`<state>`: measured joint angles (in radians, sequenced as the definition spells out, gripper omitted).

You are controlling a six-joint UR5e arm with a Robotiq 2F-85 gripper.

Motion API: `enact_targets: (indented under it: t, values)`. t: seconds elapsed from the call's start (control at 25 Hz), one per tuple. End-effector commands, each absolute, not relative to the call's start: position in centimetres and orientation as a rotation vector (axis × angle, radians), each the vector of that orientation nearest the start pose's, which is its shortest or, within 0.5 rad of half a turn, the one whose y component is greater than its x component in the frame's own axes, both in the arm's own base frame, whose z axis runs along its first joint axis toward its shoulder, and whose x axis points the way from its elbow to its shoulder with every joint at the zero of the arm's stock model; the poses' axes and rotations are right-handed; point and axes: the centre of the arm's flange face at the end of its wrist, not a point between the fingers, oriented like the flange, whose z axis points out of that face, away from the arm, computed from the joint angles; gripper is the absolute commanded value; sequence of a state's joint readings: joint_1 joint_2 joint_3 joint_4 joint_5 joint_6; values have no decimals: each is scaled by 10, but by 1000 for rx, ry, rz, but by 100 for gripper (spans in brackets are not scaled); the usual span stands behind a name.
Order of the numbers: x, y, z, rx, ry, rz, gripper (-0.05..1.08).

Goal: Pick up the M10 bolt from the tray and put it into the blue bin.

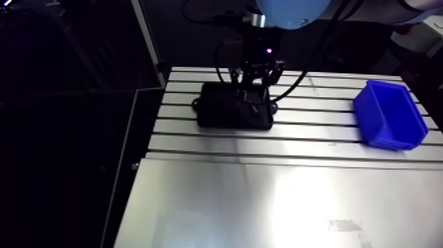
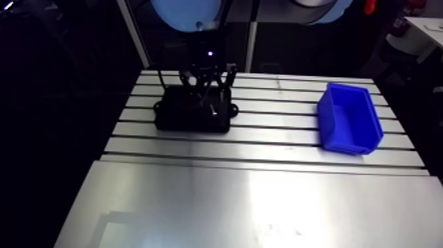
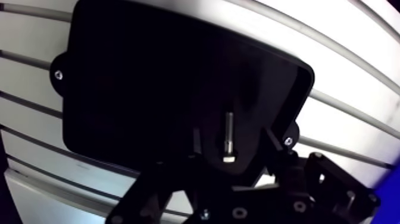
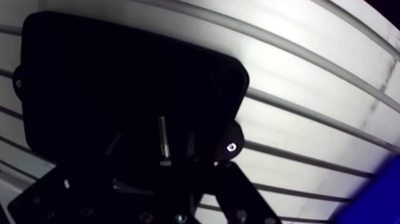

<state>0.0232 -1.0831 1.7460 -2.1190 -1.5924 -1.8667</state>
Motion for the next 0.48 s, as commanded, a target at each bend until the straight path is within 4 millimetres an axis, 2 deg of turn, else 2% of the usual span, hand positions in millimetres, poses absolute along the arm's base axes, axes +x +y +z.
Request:
enact_targets:
  t: [0.04, 0.48]
  values:
    - [-592, -144, 179, -478, 2976, 15, 44]
    - [-588, -144, 174, -479, 2978, 20, 48]
